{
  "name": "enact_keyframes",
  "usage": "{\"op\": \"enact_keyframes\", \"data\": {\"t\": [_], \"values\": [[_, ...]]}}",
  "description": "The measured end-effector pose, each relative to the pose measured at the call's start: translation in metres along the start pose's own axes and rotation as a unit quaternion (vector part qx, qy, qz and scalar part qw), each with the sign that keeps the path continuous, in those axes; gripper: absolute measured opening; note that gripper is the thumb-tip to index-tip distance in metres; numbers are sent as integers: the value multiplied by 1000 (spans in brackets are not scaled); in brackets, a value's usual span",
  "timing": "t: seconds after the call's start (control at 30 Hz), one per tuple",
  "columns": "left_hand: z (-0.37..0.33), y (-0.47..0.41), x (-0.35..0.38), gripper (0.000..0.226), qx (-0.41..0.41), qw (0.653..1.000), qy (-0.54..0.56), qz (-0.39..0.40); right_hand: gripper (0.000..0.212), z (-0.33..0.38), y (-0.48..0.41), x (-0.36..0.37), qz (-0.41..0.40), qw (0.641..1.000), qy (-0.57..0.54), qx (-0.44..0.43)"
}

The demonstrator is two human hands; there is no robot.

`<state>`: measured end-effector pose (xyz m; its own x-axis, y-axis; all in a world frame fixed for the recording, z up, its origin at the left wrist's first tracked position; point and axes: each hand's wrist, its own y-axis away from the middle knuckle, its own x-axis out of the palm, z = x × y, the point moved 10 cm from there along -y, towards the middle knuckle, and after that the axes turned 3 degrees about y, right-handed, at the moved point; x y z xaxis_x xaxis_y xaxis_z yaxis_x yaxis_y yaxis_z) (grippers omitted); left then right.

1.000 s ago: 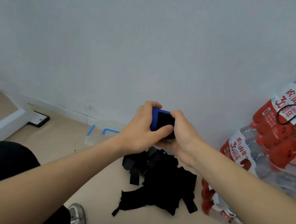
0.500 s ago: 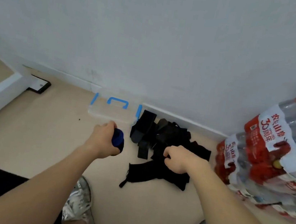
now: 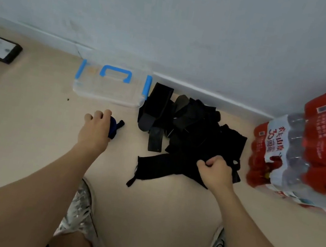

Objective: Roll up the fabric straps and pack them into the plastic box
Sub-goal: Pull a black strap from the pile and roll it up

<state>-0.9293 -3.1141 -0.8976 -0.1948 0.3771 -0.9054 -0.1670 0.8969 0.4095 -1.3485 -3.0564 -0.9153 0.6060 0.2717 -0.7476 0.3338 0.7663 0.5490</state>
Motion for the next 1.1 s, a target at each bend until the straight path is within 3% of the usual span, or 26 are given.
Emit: {"op": "enact_keyframes", "data": {"t": [0.13, 0.2, 0.3, 0.4, 0.47, 0.57, 0.67, 0.73, 0.8, 0.93, 1.03, 1.1], "values": [[-2, -4, 16, 79, -39, 998, 0, 44, 36, 7, -2, 15, 25, 999, -9, -28], [-17, 4, 2, 64, -26, 998, -46, -36, 42, 8, 2, 21, 13, 999, -23, -40], [-69, 27, -9, 38, 82, 987, -43, -130, 46, 0, 11, 23, -44, 999, -6, -2], [-119, 48, 33, 29, 154, 984, 91, 15, 55, -12, 18, 39, -27, 994, -101, 30], [-146, 65, 66, 41, 169, 967, 157, 110, 65, -23, 19, 41, -25, 988, -145, 48], [-173, 88, 101, 86, 158, 943, 229, 183, 77, -46, 18, 35, -27, 965, -238, 110], [-182, 100, 119, 117, 96, 892, 371, 241, 92, -59, 20, 43, 51, 941, -297, 155], [-182, 100, 119, 102, 80, 899, 366, 225, 75, -62, 24, 44, 99, 955, -245, 136], [-182, 95, 110, 69, 83, 926, 318, 187, 55, -59, 30, 39, 128, 980, -134, 75], [-195, 100, 64, 17, 121, 917, 358, 131, 60, -43, 54, 39, 177, 982, 54, -37], [-202, 113, 12, 13, 131, 913, 378, 76, 58, -26, 68, 28, 156, 980, 87, -86], [-206, 124, -24, 14, 151, 898, 411, 43, 49, -12, 71, 6, 85, 989, 51, -106]]}}
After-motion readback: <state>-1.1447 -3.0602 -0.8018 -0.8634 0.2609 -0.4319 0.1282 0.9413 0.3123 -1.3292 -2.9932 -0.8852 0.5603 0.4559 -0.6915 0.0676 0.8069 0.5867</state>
